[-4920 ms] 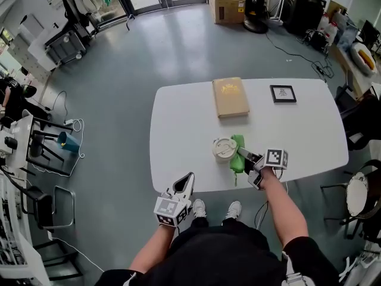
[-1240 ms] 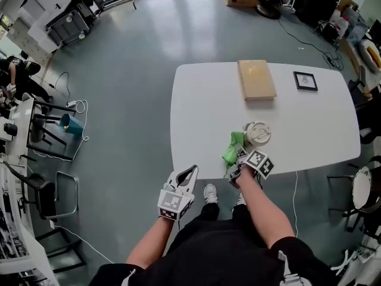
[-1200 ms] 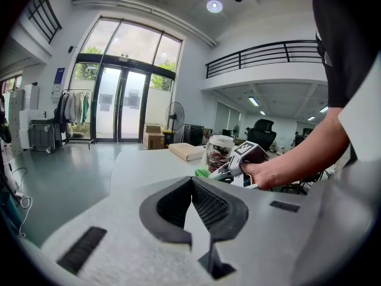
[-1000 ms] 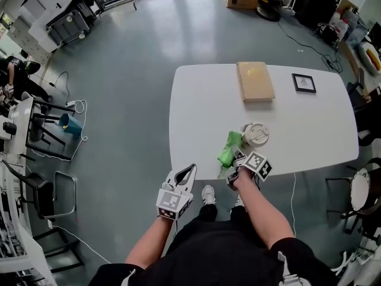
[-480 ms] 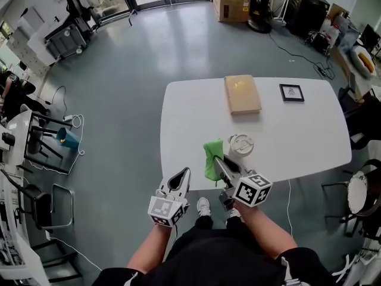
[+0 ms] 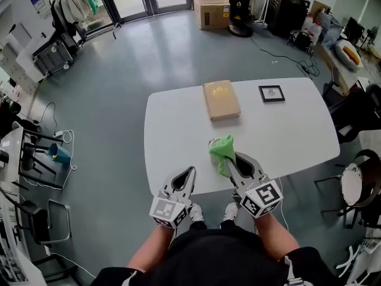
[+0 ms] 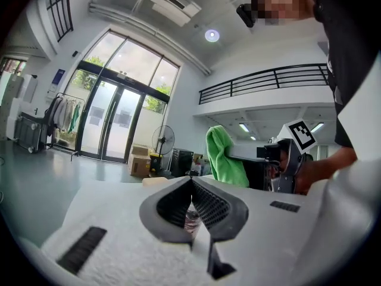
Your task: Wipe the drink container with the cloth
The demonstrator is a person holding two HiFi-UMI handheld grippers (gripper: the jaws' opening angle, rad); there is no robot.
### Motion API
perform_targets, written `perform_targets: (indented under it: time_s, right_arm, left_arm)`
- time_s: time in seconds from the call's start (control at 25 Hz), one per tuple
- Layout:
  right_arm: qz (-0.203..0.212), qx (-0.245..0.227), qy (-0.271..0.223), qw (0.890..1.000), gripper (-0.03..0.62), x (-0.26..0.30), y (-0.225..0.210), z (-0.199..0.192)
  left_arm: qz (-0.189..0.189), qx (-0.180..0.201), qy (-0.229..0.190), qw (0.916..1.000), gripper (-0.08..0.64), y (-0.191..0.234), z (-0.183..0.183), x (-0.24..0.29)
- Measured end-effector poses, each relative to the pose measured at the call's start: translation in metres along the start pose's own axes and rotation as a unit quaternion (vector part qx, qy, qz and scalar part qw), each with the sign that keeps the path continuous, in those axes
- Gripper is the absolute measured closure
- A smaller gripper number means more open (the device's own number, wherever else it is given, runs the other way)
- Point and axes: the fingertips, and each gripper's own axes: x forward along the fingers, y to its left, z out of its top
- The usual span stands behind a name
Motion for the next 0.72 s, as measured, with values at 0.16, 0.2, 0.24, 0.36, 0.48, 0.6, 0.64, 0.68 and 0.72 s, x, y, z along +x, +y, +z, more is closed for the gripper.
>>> perform_targets:
  time_s: [0.16, 0.2, 0.24, 0.36, 0.48, 0.6, 0.64, 0.68, 0.72]
  right_arm:
    - [-0.028, -0.011, 0.0, 1.0, 0.523, -0.02, -0.023, 0.006]
    - [-0.03, -0.012, 0.0, 0.999, 0.523, -0.022, -0.025, 0.006]
    - [-0.031, -0.011, 0.001, 0.999, 0.523, -0.024, -0.027, 0.006]
    - [-0.03, -0.008, 0.007, 0.999, 0.523, -0.027, -0.032, 0.001]
    - [-0.03, -0.012, 0.013, 0.999, 0.523, -0.03, -0.033, -0.004]
    - [-0.031, -0.026, 0.017, 0.999, 0.523, -0.03, -0.033, -0.005]
    - [-0.03, -0.031, 0.018, 0.999, 0.523, -0.03, -0.033, -0.004]
    - [-0.029, -0.036, 0.018, 0.999, 0.523, -0.029, -0.032, -0.004]
    - [-0.028, -0.041, 0.019, 0.999, 0.523, -0.028, -0.032, -0.004]
  left_arm:
    - [-0.012, 0.012, 0.001, 0.9998, 0.552, -0.014, 0.003, 0.014]
    - [-0.015, 0.016, 0.002, 0.9998, 0.552, -0.017, 0.004, 0.016]
    - [-0.018, 0.019, 0.002, 0.9996, 0.552, -0.021, 0.004, 0.018]
    - [-0.028, 0.026, 0.0, 0.9993, 0.552, -0.034, 0.008, 0.023]
    - [-0.033, 0.029, -0.003, 0.999, 0.552, -0.044, 0.009, 0.025]
    - [-0.034, 0.034, -0.001, 0.9988, 0.552, -0.047, 0.009, 0.025]
    - [-0.034, 0.036, -0.001, 0.9988, 0.552, -0.047, 0.009, 0.025]
    - [-0.034, 0.038, 0.0, 0.9987, 0.552, -0.048, 0.009, 0.026]
    - [-0.034, 0.039, 0.0, 0.9986, 0.552, -0.048, 0.009, 0.026]
